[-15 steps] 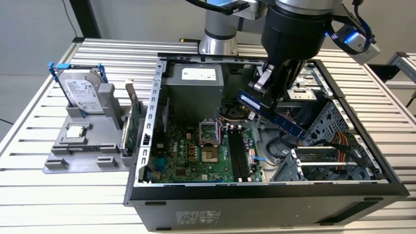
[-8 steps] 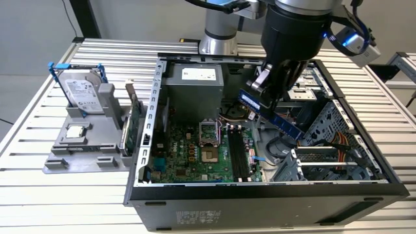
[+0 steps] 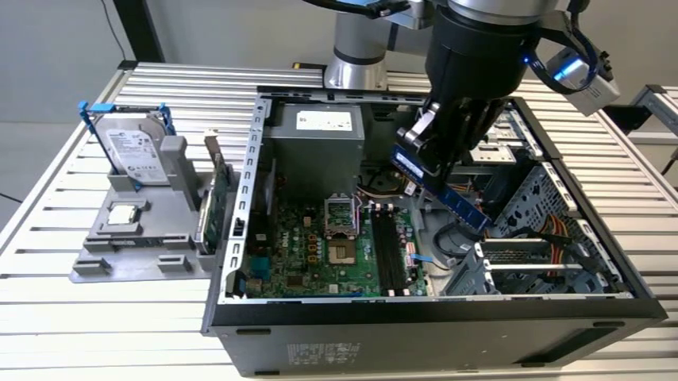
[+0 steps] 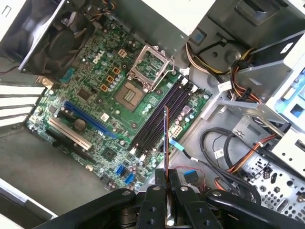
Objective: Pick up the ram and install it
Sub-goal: 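Pick up the ram and move it above insertion slot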
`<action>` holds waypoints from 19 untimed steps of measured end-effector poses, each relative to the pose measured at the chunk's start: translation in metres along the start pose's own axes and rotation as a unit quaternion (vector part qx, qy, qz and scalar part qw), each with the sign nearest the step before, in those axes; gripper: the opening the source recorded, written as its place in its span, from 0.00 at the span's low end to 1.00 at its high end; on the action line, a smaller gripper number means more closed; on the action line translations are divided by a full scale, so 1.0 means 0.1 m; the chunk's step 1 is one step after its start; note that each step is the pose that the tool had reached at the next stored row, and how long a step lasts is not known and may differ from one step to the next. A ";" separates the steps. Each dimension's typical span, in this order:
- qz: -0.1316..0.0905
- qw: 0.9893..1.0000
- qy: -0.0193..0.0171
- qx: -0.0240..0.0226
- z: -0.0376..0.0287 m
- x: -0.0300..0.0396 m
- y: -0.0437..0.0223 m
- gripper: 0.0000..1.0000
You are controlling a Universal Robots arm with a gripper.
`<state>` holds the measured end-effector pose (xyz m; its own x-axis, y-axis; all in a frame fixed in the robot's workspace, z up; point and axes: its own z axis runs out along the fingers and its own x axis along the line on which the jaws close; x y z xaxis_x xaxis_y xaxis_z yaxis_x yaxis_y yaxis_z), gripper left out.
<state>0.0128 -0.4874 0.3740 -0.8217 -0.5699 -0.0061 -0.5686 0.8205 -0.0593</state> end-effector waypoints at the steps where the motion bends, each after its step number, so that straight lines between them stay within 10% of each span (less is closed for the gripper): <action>1: 0.003 1.000 0.000 0.000 0.000 0.000 0.000 0.00; 19: 0.032 0.999 0.002 0.000 -0.012 0.000 -0.001 0.00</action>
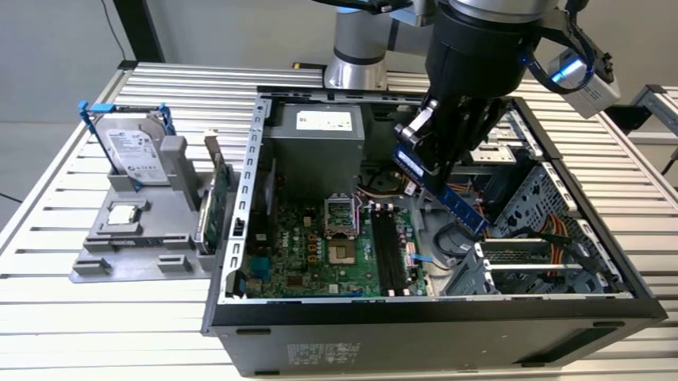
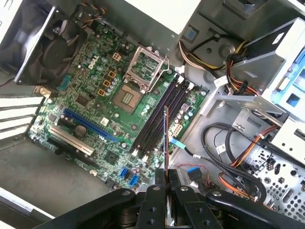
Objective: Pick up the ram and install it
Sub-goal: 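Pick up the ram and move it above insertion slot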
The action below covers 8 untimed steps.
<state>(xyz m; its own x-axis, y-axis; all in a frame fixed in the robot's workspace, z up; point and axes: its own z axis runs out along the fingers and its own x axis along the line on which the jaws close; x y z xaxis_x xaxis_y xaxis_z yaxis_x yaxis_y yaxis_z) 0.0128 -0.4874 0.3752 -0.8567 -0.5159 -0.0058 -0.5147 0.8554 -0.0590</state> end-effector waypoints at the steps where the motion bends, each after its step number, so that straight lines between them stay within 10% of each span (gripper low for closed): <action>1: 0.000 1.000 0.000 0.000 0.000 0.000 0.000 0.00; 8: 0.001 1.000 0.000 0.000 0.000 -0.001 0.000 0.00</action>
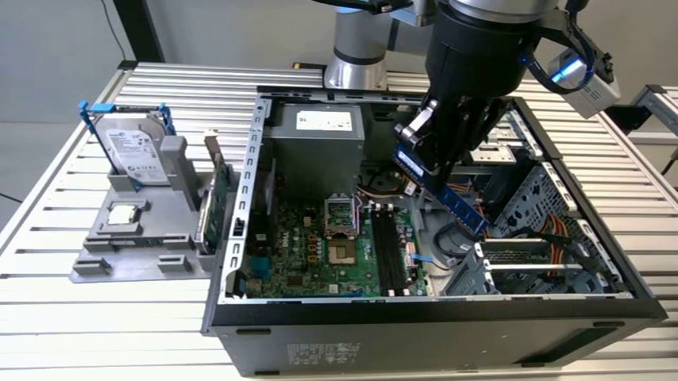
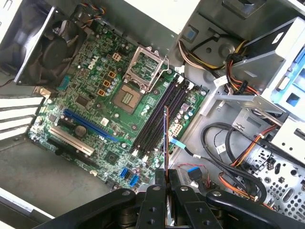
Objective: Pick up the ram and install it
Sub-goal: 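Insert the ram into the slot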
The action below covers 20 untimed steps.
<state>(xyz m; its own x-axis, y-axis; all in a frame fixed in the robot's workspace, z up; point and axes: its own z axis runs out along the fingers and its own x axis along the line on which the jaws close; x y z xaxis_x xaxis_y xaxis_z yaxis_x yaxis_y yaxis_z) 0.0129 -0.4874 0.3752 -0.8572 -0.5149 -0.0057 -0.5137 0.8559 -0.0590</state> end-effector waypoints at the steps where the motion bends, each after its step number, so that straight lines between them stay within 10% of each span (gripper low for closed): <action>1: 0.001 1.000 0.000 0.000 0.000 0.000 0.000 0.00; 20: 0.072 0.997 0.005 0.000 0.000 0.000 0.000 0.00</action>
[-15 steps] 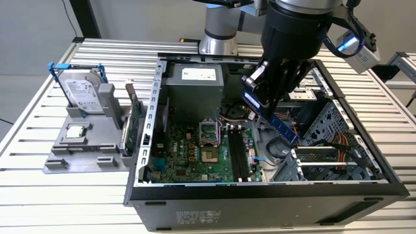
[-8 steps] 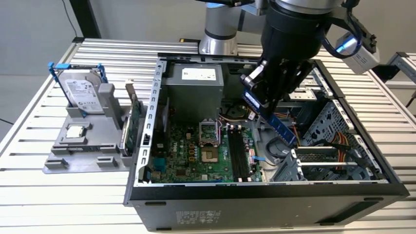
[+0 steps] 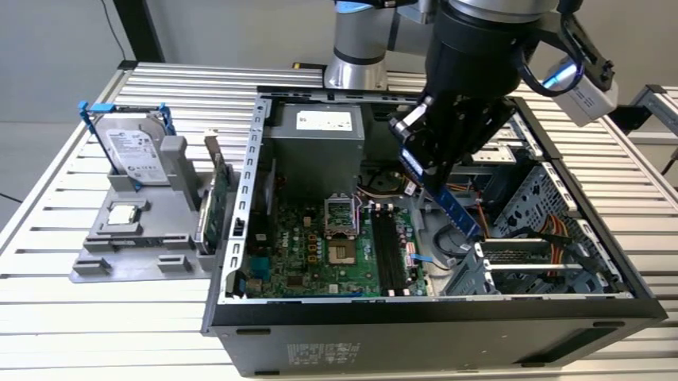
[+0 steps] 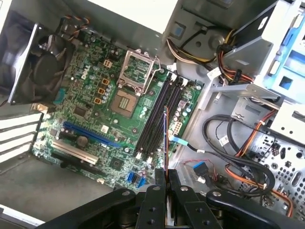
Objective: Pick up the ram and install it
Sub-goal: 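Insert the ram into the slot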
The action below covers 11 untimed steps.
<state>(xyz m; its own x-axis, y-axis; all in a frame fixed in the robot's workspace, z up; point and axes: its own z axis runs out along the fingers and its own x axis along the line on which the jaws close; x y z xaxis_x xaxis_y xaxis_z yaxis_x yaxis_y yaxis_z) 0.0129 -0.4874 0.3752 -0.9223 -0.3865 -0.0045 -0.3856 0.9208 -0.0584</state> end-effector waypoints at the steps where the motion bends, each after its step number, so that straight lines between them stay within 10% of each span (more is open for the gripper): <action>1: 0.004 1.000 0.000 0.000 0.000 0.000 0.000 0.00; 11: 0.044 0.999 0.003 0.000 0.000 0.000 0.000 0.00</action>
<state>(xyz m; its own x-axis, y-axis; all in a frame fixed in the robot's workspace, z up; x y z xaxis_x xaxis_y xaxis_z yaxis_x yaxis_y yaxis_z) 0.0129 -0.4874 0.3753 -0.9528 -0.3035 -0.0041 -0.3027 0.9513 -0.0583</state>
